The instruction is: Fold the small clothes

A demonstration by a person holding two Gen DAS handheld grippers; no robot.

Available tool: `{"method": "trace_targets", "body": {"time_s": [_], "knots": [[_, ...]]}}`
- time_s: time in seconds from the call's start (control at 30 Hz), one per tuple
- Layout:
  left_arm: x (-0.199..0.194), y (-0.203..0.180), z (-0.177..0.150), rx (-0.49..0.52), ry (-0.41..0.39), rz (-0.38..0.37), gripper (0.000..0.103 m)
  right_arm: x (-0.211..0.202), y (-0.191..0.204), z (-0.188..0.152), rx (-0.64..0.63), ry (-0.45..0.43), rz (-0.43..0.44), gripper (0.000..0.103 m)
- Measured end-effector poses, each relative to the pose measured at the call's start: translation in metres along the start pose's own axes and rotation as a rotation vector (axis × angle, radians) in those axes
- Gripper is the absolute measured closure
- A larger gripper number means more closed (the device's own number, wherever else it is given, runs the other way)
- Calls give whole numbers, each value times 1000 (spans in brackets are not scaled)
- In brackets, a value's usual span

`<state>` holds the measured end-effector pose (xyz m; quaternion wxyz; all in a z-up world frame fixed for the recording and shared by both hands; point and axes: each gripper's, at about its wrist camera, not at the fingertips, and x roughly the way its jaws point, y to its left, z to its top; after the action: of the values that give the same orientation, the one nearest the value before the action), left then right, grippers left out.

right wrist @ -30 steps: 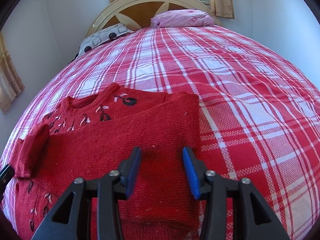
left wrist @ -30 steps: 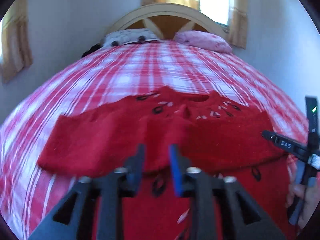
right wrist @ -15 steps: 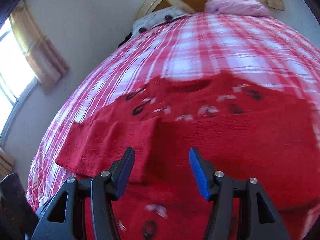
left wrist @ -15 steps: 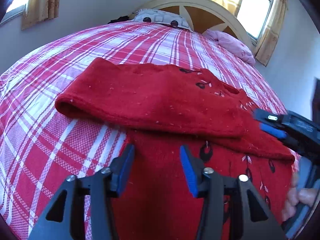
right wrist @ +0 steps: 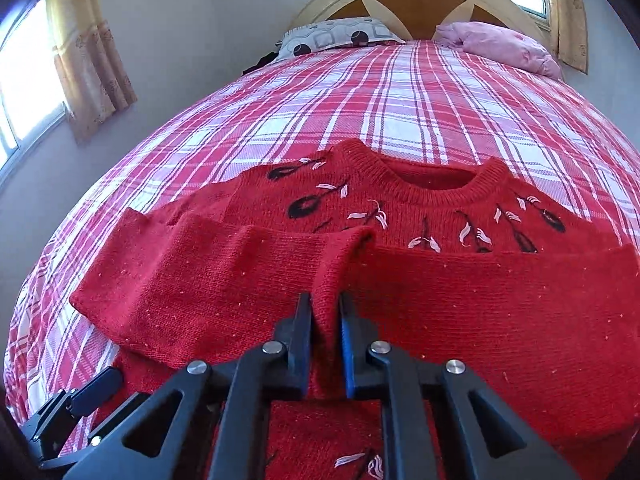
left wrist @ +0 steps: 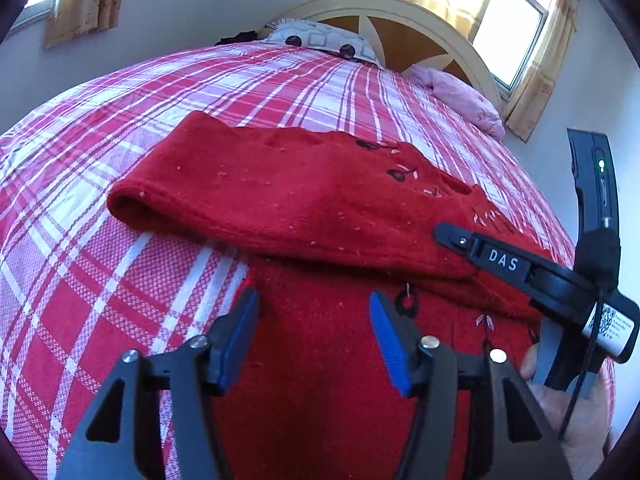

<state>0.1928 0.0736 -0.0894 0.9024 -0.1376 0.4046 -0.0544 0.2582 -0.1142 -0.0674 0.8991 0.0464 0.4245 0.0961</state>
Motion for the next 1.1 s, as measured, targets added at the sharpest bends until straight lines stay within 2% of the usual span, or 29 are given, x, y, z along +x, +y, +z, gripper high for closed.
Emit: {"method": "trace_targets", "body": {"time_s": [0.1, 0.27, 0.4, 0.5, 0.6, 0.73, 0.97, 1.1], "knots": [[0, 1, 0, -2, 1, -2, 43, -14, 3, 10, 12, -32, 30, 94], [0, 2, 1, -12, 1, -4, 43, -66, 14, 49, -12, -138, 99, 94], [1, 1, 2, -15, 6, 20, 42, -108, 25, 74, -68, -226, 105, 94], [-3, 5, 9, -61, -20, 59, 41, -141, 21, 79, -88, -292, 93, 94], [-4, 17, 22, -127, -65, 168, 29, -162, 0, 79, -51, -330, 89, 94], [13, 38, 30, -221, -23, 210, 29, -167, -40, 70, 13, -343, 59, 94], [19, 33, 29, -189, -24, 278, 29, -145, -106, 42, 143, -272, -32, 94], [18, 34, 28, -188, -25, 278, 29, -150, -132, 27, 176, -275, -78, 94]]}}
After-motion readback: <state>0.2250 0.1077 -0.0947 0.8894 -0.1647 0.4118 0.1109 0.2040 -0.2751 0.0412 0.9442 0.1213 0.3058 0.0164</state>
